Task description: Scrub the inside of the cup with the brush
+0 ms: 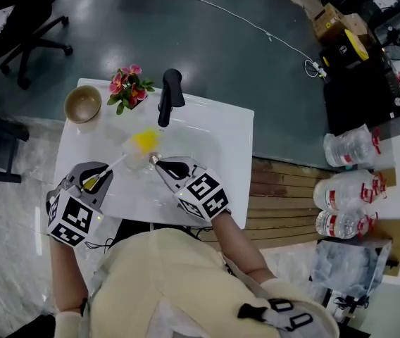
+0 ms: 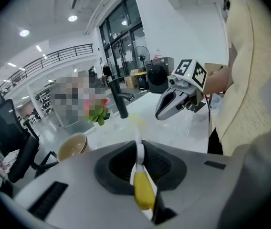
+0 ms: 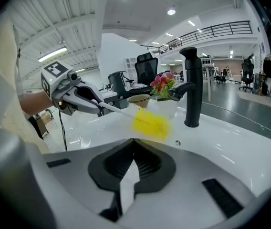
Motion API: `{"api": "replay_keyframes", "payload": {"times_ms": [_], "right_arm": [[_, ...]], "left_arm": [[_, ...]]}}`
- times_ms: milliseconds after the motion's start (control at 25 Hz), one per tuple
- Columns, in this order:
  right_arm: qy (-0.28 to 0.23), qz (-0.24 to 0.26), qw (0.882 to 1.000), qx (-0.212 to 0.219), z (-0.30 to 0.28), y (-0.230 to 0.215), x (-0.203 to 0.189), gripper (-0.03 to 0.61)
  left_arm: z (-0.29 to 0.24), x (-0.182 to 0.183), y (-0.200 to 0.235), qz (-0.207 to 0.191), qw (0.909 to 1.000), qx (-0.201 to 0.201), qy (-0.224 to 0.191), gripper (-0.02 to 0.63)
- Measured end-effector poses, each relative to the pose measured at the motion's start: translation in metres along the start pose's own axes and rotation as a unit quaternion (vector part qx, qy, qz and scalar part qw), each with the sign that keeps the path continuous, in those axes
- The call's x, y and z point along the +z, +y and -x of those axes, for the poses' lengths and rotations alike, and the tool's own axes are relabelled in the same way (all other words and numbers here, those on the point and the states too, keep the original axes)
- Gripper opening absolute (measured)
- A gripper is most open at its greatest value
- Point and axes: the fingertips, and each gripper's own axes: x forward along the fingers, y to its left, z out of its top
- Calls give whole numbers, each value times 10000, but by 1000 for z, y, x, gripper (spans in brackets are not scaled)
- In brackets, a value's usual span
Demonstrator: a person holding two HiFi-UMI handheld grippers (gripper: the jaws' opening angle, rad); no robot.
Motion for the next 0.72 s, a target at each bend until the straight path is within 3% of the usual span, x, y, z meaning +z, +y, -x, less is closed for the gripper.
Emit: {"api": "replay_keyframes", "payload": {"times_ms": [400,720], "right_arm": [[-456,-398,9981,81,12,1,19,14],[-573,-389,9975,123,16,3,26,15]], "left_arm": [[-6,5,7,146,9995,209,-199,44],[-10,4,5,235,9993,157,-232,44]]}}
